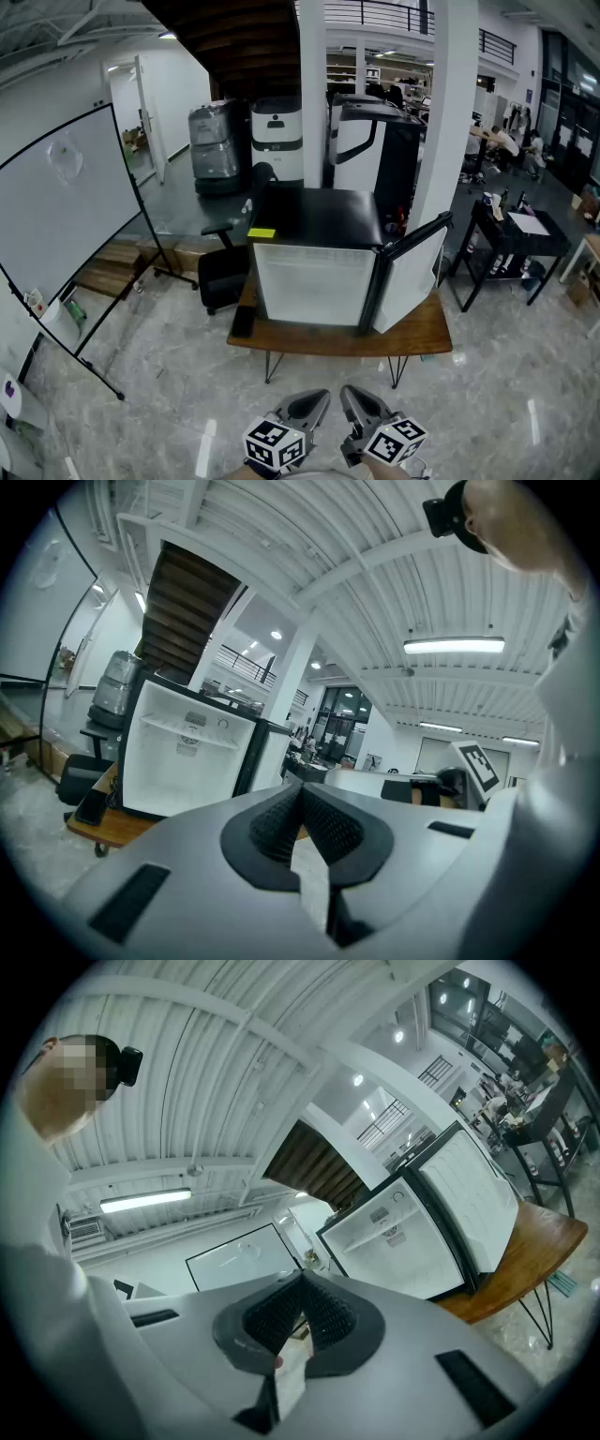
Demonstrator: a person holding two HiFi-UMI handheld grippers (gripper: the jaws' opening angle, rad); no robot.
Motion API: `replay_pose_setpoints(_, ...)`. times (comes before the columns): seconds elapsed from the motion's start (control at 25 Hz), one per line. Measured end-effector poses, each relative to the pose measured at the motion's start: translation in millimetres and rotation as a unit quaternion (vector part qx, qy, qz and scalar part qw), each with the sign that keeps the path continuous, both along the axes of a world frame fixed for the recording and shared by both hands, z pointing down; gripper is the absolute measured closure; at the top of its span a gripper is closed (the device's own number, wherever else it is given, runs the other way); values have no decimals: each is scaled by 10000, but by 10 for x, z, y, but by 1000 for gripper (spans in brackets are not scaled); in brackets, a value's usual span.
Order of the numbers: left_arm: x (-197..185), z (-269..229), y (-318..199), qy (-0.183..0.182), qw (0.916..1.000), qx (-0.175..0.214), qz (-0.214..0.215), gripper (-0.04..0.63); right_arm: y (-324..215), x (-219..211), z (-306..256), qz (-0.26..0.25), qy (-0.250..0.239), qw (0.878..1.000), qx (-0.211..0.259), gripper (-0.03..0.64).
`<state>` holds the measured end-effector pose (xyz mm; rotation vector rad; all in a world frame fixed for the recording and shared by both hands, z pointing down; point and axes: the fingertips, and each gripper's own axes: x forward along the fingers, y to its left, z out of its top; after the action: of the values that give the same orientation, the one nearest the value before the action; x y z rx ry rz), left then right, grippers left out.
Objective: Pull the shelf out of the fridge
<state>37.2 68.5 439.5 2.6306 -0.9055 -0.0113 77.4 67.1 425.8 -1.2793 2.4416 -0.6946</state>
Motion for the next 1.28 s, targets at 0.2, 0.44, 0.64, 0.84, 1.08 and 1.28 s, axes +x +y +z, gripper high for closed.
replay_pose_setpoints(0.2, 20, -3, 17, 1, 10000, 9, 0, 588, 13, 14, 9, -14, 0, 10000, -8, 597)
replay_pose_setpoints(0.44, 56, 5, 58, -11, 10000, -30, 14, 589, 53, 39, 7, -17, -75, 10000, -38, 597)
replay_pose_setpoints(0.64, 62, 35, 97, -1, 10000, -11, -12, 588, 111, 96, 37, 12, -397, 9992, -75, 597)
replay_pose_setpoints(0.84, 62, -31, 21, 46, 9998, 140, -134, 588, 110, 172, -12, 73, -328, 9994, 102, 595)
replay_pose_setpoints(1.08, 95, -70, -44, 17, 9991, 159, -392, 588, 108, 275, -26, -26, -269, 9996, 115, 595)
replay_pose_setpoints(1.28, 112, -62, -124, 56, 9981, 65, -613, 588, -1, 367, -48, -172, -345, 9991, 164, 595)
